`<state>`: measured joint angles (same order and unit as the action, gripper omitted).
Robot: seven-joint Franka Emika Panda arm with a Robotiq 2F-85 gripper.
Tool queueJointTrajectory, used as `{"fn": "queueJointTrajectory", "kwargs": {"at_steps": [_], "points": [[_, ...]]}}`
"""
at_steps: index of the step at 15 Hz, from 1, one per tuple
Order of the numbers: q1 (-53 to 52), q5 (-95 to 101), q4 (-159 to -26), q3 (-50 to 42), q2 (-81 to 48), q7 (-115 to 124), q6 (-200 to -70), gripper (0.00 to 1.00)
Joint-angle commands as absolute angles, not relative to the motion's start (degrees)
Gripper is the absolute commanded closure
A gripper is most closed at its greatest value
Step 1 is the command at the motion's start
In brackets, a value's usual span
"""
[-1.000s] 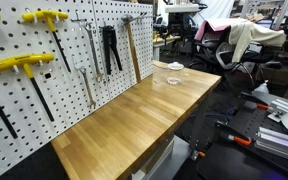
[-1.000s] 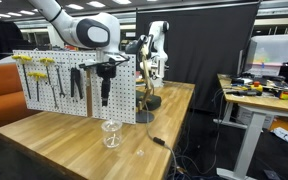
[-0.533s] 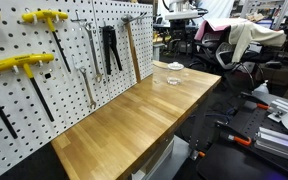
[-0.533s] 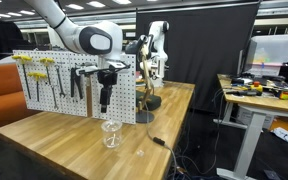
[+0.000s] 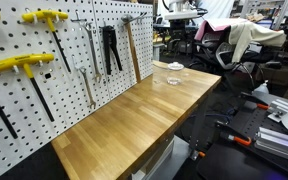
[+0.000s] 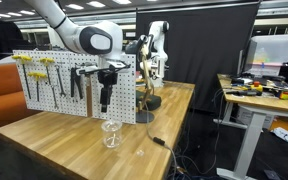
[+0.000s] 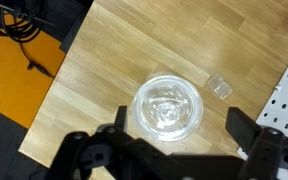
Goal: Uncover the jar and then get the wrench from the wall and put it on the table
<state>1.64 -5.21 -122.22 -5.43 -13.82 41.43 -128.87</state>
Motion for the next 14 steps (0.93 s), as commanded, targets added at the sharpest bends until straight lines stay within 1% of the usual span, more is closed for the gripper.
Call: {"fn": "queueJointTrajectory", "kwargs": {"at_steps": [1,8,14], "points": [[1.65,-6.23,-120.9,-5.68,-15.65,41.28,-130.03,0.0],[1.97,-8.89,-116.67,-6.36,-21.64,41.48,-132.71,0.0],[2.1,-9.92,-117.21,-7.33,-21.39,41.53,-132.63,0.0]]}}
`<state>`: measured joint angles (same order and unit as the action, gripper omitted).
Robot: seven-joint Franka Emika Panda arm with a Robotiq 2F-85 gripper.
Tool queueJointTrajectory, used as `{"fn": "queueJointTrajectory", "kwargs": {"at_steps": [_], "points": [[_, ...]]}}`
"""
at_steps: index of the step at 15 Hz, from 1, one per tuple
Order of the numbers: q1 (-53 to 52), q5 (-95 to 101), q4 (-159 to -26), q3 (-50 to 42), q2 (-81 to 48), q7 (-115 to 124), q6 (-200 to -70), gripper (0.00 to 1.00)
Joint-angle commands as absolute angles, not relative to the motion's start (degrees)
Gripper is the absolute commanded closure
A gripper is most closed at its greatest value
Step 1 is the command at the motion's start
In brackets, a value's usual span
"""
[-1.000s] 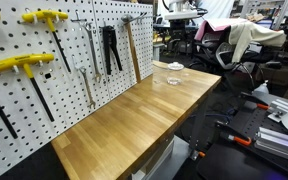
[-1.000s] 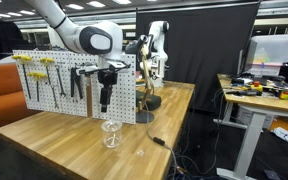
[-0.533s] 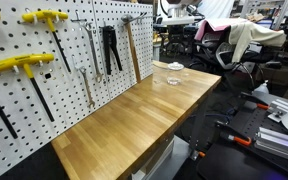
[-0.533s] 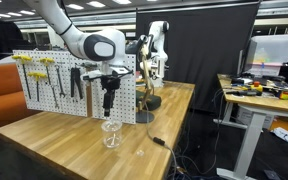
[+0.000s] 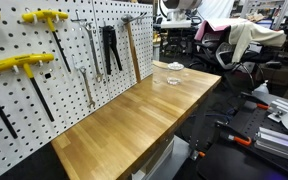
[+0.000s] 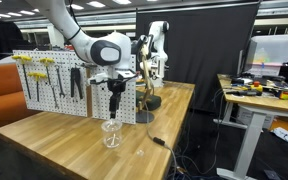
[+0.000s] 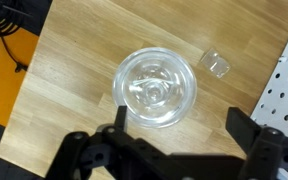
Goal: Uncover the jar and then get the wrench from the wall and put it on the table
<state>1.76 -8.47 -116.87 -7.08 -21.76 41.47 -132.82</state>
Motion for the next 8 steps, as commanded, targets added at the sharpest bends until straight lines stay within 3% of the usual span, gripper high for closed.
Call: {"fn": "queueJointTrajectory", "kwargs": {"at_steps": [1,8], "points": [[2.15,-10.02,-117.69,-7.47,-21.1,41.5,-132.55,0.0],[2.25,-9.94,-117.01,-8.08,-23.41,41.35,-131.65,0.0]]}}
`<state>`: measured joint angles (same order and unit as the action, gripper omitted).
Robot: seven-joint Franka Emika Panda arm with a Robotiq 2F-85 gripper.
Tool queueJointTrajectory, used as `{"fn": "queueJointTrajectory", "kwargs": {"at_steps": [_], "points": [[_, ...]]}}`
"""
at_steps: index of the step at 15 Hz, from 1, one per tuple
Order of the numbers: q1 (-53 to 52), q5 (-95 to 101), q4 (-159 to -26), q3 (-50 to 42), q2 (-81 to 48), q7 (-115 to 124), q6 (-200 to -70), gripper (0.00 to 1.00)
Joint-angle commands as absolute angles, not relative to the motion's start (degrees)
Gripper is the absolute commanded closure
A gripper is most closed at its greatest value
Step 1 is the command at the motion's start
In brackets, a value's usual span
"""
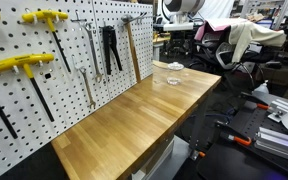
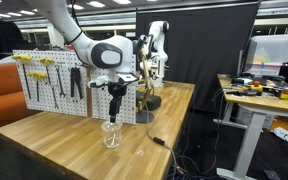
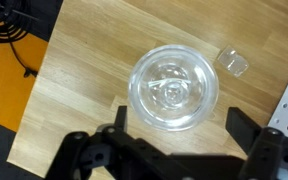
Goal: Uncover the jar and then get the wrench from the wall and put it on the table
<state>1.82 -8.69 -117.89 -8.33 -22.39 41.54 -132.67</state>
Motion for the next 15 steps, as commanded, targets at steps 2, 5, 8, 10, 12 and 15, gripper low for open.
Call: {"fn": "queueJointTrajectory", "kwargs": {"at_steps": [2,5,8,10,12,15], "points": [[2.25,-10.2,-116.75,-7.84,-24.15,40.99,-131.19,0.0],[2.14,-10.32,-116.95,-7.65,-24.39,40.91,-130.85,0.0],[2.37,-10.82,-117.18,-7.5,-24.35,40.72,-130.65,0.25],[2.55,-11.79,-117.11,-7.36,-24.34,40.64,-130.8,0.34],[2.55,-12.49,-117.01,-7.38,-24.39,40.67,-130.81,0.48],[2.67,-13.49,-116.94,-7.32,-24.47,40.53,-130.71,0.69]]}}
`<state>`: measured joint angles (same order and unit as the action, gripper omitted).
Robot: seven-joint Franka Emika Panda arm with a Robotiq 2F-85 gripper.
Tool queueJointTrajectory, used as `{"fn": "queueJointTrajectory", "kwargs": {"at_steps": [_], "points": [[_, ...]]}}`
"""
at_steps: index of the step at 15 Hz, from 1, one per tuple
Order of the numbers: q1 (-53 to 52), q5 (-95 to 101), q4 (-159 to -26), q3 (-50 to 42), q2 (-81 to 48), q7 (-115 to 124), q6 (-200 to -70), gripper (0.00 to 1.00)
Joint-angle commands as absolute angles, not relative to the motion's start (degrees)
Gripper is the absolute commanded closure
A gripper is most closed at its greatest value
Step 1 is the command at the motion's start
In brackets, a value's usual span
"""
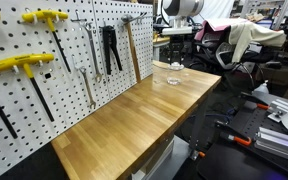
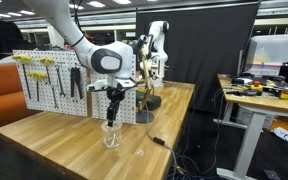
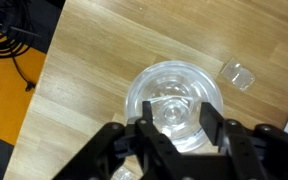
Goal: Uncover the jar and then get the wrench from the wall and put it on the table
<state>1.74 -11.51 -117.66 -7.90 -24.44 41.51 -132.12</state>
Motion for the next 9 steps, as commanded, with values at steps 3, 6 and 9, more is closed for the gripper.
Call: {"fn": "queueJointTrajectory", "kwargs": {"at_steps": [3,6,9], "points": [[2.69,-13.97,-117.0,-7.38,-24.1,40.42,-130.95,0.88],[2.64,-14.24,-117.9,-7.62,-22.73,40.57,-132.21,0.92],[2.86,-14.5,-118.74,-8.1,-20.55,40.74,-133.3,0.92]]}}
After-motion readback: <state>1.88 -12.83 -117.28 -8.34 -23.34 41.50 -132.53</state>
